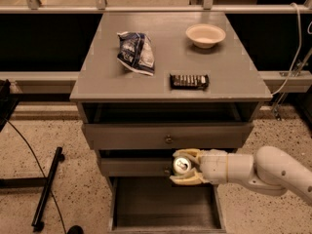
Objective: Place green can into bottom drawer
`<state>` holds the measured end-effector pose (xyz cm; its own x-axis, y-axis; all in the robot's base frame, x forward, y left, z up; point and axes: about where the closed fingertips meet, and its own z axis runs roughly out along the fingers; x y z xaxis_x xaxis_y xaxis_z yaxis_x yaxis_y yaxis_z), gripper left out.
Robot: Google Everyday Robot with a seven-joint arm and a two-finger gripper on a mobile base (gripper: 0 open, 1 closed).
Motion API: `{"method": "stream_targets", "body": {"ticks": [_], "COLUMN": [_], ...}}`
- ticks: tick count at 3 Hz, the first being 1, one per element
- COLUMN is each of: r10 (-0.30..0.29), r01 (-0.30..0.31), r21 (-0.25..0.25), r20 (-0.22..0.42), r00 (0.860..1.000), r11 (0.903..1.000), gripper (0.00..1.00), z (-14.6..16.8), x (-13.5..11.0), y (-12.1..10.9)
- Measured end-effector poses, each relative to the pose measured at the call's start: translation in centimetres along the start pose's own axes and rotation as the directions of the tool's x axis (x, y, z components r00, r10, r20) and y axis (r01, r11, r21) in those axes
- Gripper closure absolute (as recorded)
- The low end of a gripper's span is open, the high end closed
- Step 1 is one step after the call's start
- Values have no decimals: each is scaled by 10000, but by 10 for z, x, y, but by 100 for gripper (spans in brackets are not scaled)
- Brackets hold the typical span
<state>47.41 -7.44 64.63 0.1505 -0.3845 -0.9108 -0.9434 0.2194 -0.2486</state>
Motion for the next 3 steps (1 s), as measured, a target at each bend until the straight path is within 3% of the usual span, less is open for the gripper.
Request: {"method": "stream_targets", "body": {"ticks": [1, 2, 3], "r10": [1059, 1892, 2145], "r01": [-1063, -1903, -2163], "r21": [140, 111, 31], "r20": [267, 642, 1148], "r00": [9940, 9798, 9699], "r11": [9942, 9817, 9763], "gripper": [100, 100, 100], "z": [-3, 2, 18], "x": [62, 140, 187], "y": [16, 43, 52]}}
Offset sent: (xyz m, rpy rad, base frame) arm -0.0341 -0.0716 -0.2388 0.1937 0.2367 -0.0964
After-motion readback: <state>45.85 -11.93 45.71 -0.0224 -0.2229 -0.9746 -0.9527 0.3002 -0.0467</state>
